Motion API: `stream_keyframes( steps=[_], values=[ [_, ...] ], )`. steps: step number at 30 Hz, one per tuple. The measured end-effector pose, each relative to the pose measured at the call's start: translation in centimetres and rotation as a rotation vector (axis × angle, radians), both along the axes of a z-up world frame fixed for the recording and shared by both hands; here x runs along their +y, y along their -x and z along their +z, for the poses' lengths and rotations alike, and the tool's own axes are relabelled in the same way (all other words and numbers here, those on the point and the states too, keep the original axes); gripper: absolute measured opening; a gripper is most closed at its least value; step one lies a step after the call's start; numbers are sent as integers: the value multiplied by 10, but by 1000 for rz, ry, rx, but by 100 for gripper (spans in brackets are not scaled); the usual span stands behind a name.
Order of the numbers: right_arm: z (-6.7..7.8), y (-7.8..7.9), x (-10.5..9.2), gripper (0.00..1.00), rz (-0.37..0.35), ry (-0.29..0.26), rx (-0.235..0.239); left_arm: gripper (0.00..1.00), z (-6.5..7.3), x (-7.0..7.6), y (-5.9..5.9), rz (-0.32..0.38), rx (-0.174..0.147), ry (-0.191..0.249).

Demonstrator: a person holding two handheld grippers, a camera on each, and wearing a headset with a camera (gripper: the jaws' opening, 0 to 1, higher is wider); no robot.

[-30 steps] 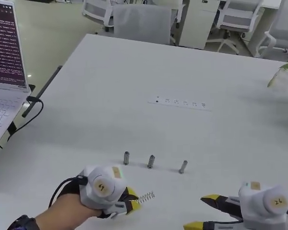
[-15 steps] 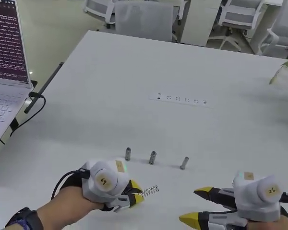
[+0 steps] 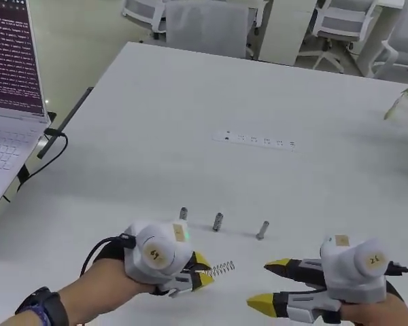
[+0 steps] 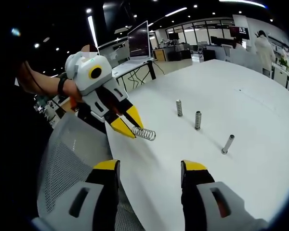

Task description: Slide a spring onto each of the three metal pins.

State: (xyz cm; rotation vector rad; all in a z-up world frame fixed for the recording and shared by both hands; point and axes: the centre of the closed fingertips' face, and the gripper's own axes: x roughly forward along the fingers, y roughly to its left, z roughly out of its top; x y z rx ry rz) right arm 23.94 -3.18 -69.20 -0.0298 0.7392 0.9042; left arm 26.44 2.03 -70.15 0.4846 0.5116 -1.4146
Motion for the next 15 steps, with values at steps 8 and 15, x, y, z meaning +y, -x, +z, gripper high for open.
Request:
stream_keyframes(
  steps=[8, 15],
  values=[
    [6, -6, 12, 42, 34, -26, -12, 2, 7, -9, 8, -39, -16, 9],
    [8, -5, 20, 34, 65, -50, -6, 2, 13, -14, 12, -69, -32, 14]
  ],
)
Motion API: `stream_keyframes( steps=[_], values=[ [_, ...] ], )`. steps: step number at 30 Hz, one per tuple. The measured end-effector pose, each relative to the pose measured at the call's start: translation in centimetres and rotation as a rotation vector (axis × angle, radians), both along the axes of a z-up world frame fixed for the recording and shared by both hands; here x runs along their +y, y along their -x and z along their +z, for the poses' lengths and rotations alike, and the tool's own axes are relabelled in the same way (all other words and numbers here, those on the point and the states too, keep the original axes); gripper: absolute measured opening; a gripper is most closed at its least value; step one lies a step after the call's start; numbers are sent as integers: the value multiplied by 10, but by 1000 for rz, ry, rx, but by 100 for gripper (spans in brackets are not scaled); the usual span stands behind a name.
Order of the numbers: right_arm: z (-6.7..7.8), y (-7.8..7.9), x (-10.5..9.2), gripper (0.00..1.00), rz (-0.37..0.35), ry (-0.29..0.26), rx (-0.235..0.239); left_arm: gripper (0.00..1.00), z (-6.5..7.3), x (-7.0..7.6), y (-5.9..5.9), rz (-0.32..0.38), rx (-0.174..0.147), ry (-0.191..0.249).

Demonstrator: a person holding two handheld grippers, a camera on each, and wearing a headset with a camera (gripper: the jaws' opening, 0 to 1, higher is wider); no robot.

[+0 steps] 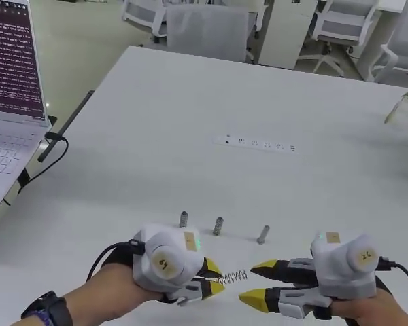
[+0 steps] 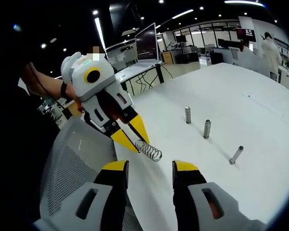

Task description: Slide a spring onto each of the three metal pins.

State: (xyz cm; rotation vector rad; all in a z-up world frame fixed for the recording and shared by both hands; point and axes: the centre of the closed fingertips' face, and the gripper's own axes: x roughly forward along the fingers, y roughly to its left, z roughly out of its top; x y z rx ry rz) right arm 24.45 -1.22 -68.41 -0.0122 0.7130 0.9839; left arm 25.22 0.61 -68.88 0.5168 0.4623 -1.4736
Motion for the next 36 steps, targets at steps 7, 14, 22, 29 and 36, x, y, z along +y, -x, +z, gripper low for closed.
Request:
stream_keyframes(
  steps=[7, 14, 22, 29, 36],
  values=[
    [1, 2, 4, 29, 16, -17, 12, 2, 2, -3, 4, -25, -10, 1],
    [1, 4, 7, 22, 30, -33, 24, 2, 2, -5, 7, -47, -21, -3],
    [4, 4, 7, 18, 26, -49, 28, 2, 0, -5, 9, -60, -32, -13],
    [7, 5, 7, 12, 24, -63, 29, 2, -3, -6, 12, -74, -45, -26],
    [8, 5, 9, 11, 23, -65, 30, 2, -4, -8, 12, -83, -57, -34]
  ],
)
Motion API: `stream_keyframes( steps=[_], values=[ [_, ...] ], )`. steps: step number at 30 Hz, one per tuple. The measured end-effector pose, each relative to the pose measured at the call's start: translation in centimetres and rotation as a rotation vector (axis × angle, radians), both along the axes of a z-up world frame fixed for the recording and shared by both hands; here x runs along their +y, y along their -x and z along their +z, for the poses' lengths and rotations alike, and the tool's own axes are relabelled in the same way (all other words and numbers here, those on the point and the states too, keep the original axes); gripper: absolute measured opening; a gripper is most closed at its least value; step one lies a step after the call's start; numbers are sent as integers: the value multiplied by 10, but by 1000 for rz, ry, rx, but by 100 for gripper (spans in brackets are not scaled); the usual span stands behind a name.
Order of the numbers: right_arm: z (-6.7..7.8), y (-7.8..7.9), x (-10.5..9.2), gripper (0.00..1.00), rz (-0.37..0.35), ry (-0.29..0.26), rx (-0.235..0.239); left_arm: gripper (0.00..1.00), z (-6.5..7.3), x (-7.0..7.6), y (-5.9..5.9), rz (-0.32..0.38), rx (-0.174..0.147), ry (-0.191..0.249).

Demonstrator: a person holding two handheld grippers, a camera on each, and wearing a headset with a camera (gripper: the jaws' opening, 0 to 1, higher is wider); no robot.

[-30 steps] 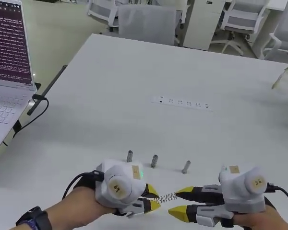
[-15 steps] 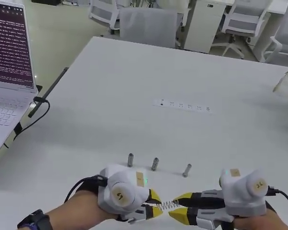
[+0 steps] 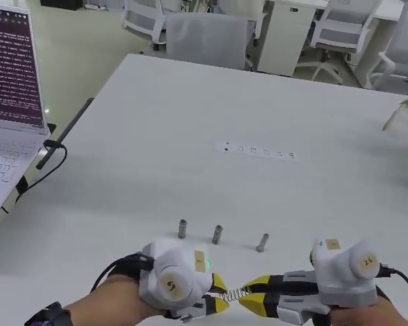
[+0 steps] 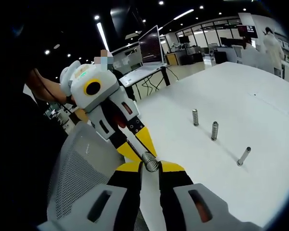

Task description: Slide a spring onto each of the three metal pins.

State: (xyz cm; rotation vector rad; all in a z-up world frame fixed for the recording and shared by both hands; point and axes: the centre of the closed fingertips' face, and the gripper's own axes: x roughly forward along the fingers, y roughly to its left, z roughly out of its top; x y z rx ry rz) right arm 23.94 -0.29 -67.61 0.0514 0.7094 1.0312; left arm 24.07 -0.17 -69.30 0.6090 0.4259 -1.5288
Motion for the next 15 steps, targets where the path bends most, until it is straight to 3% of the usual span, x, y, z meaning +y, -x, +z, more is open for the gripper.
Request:
stream_keyframes(
  steps=[7, 15],
  values=[
    [0, 0, 5, 9, 3, 6, 4, 2, -4, 0, 0, -2, -10, -10],
    [-2, 0, 6, 8, -11, 6, 18, 2, -7, 0, 1, 8, 1, -13]
  ],
)
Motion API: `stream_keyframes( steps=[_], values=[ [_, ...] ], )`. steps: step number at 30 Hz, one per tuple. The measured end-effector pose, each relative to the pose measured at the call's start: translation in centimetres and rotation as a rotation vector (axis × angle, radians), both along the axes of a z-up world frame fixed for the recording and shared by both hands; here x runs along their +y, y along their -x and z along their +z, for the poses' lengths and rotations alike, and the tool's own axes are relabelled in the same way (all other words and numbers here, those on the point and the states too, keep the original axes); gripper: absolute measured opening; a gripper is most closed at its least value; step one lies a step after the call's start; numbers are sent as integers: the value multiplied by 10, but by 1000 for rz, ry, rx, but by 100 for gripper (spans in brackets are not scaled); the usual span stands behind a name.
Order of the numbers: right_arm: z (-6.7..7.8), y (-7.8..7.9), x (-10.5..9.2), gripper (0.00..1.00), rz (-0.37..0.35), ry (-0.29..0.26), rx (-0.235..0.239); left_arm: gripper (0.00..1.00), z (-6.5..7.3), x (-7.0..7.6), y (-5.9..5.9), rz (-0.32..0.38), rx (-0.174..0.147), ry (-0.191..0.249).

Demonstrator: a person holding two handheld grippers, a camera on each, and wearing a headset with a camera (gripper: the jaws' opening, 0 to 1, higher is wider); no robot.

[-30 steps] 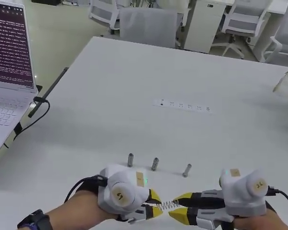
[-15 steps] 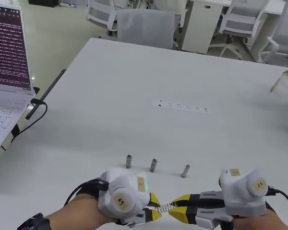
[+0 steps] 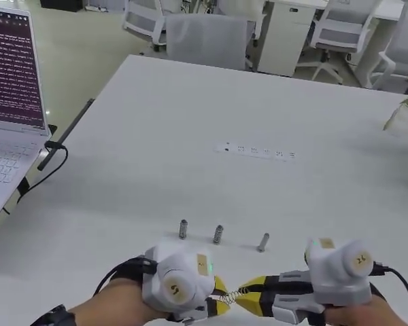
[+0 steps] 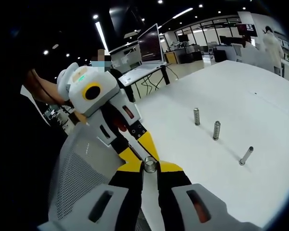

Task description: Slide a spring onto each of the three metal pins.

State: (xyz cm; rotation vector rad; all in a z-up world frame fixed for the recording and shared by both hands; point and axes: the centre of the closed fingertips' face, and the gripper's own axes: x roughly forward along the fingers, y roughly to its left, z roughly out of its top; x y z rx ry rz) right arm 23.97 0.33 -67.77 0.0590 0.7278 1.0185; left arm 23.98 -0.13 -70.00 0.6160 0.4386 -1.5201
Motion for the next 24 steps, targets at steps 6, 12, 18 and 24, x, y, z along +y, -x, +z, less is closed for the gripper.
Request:
stream_keyframes(
  steps=[6, 12, 18, 24],
  values=[
    [2, -2, -2, 8, -8, 3, 2, 2, 2, -1, -2, 17, 9, 16],
    [5, -4, -2, 8, -5, 13, -8, 2, 5, -2, -4, 28, 14, 27],
    [7, -4, -2, 8, -5, 13, -14, 3, 10, -3, -5, 62, 52, 62],
    [8, -2, -4, 8, -17, 6, -16, 5, 12, -4, -6, 71, 77, 81]
  ],
)
